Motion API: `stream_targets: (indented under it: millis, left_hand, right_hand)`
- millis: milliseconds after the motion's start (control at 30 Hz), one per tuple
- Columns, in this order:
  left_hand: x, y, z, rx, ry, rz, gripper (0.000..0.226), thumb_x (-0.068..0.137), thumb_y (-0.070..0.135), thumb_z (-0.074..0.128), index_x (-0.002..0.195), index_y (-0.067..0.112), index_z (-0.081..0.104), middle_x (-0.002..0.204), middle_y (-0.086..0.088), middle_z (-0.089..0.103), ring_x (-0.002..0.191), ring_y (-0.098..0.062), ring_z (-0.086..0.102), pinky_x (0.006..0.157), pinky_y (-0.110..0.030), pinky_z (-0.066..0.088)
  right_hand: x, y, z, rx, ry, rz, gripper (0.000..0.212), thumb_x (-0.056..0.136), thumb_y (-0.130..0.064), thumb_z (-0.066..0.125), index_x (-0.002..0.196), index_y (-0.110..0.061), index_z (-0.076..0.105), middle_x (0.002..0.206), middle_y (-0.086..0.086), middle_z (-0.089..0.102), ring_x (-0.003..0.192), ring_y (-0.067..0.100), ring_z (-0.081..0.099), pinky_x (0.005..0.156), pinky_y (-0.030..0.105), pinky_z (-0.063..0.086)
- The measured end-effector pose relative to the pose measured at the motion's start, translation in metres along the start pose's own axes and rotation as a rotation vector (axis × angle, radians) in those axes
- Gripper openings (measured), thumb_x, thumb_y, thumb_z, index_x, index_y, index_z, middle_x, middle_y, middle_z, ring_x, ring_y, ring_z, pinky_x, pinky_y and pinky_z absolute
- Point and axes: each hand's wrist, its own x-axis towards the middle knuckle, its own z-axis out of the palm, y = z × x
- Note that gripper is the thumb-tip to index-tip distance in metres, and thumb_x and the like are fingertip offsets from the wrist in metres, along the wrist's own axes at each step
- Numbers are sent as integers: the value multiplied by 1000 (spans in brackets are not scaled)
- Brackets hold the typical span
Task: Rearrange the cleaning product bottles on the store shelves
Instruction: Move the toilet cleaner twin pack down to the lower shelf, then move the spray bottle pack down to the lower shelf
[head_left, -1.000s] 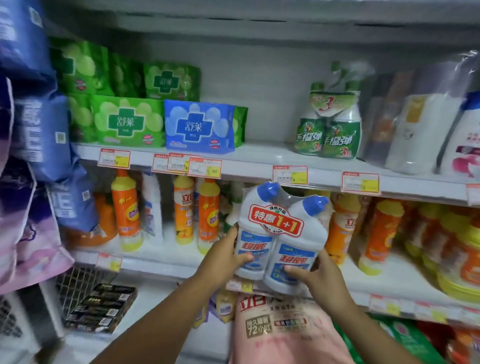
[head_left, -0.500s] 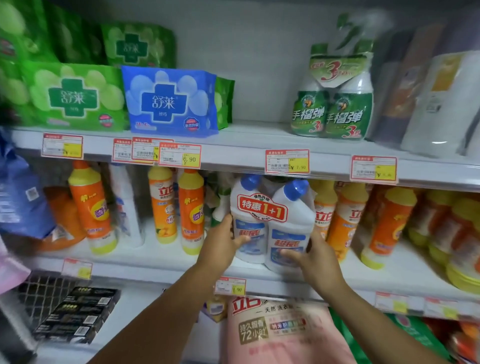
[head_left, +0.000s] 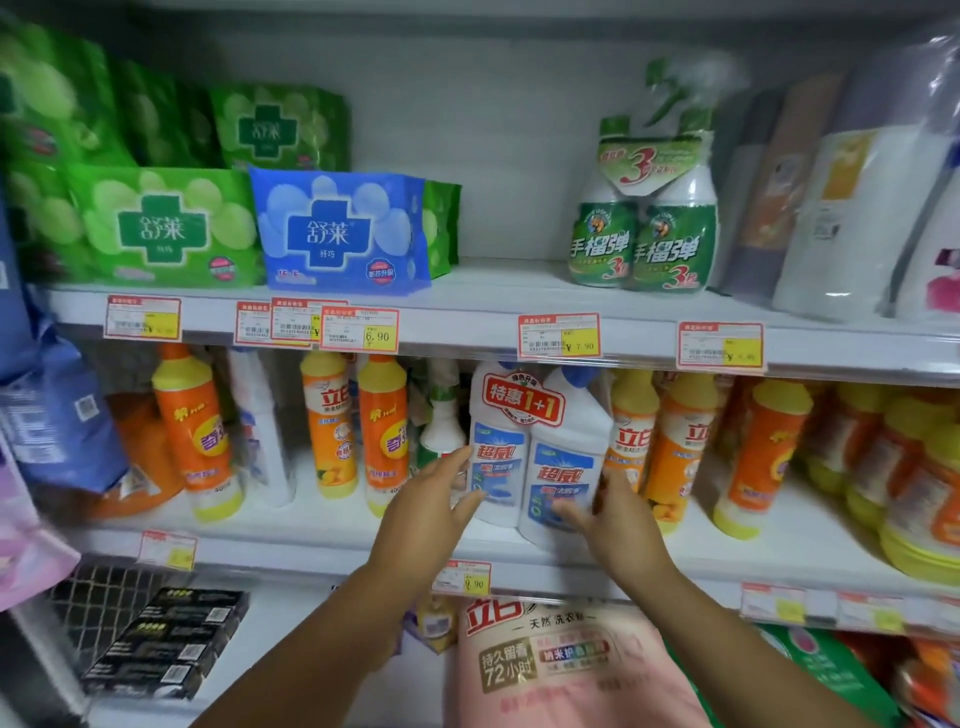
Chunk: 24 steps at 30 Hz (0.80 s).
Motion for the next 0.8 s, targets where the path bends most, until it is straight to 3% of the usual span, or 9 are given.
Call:
stream_targets:
  millis: [100, 200, 300, 400, 500, 600, 733, 800]
  left_hand:
    - [-2, 24, -30, 208, 188, 211, 41, 88, 31, 57, 128, 29, 49, 120, 8, 57, 106, -8, 49, 85, -21, 40]
    - [10, 55, -64, 336, 435, 411, 37, 86, 26, 60, 122, 22, 53, 114, 1, 56, 105, -15, 47, 88, -26, 38]
    - [33, 82, -92, 388, 560, 506, 44, 85, 28, 60, 126, 20, 50, 118, -3, 51, 110, -20, 43, 95, -31, 34]
    - [57, 94, -106, 442, 445, 471, 50, 88, 34, 54, 135, 19, 42, 135, -5, 46, 128, -23, 37, 108, -42, 30]
    - [72, 85, -106, 525, 298, 428, 54, 94, 45, 41, 141, 19, 35, 146, -4, 38, 138, -21, 26, 116, -44, 14]
    - [79, 71, -99, 581, 265, 428, 60, 91, 52, 24, 144, 24, 27, 149, 1, 33, 141, -15, 18, 118, -39, 2]
    - [84, 67, -94, 552, 298, 432, 56, 91, 50, 24, 141, 26, 28, 144, 1, 38, 137, -15, 22, 116, -36, -1]
    - [84, 65, -94, 536, 302, 443, 54, 92, 48, 25, 141, 26, 28, 142, 1, 39, 136, -15, 25, 116, -36, 0]
  right_hand:
    - [-29, -15, -24, -80, 54, -84, 34, 84, -36, 67, 114, -22, 55, 98, -9, 70, 84, 4, 64, 72, 26, 52]
    - [-48, -54, -64, -57, 225, -277, 21, 83, -42, 62, 102, -34, 59, 86, -21, 68, 78, -7, 62, 65, 16, 46]
    - [-39, -100, -109, -51, 396, -445, 13, 84, -41, 58, 95, -34, 62, 87, -21, 68, 80, -4, 62, 68, 14, 47]
    - [-1, -128, -145, -157, 496, -514, 19, 90, -30, 59, 107, -23, 63, 102, -6, 66, 88, 8, 62, 78, 25, 48]
    - [45, -141, -164, -326, 473, -424, 42, 89, -30, 62, 127, -13, 53, 121, 6, 58, 108, 18, 54, 91, 29, 42]
    - [84, -149, -168, -317, 410, -295, 55, 83, -32, 71, 128, -11, 48, 123, 9, 56, 103, 20, 54, 83, 26, 40]
    - [121, -155, -163, -210, 324, -166, 62, 75, -37, 77, 122, -13, 45, 115, 8, 62, 90, 21, 61, 67, 32, 49]
    - [132, -157, -159, -191, 323, -85, 79, 74, -42, 76, 133, -10, 36, 124, 11, 58, 102, 28, 60, 79, 40, 52]
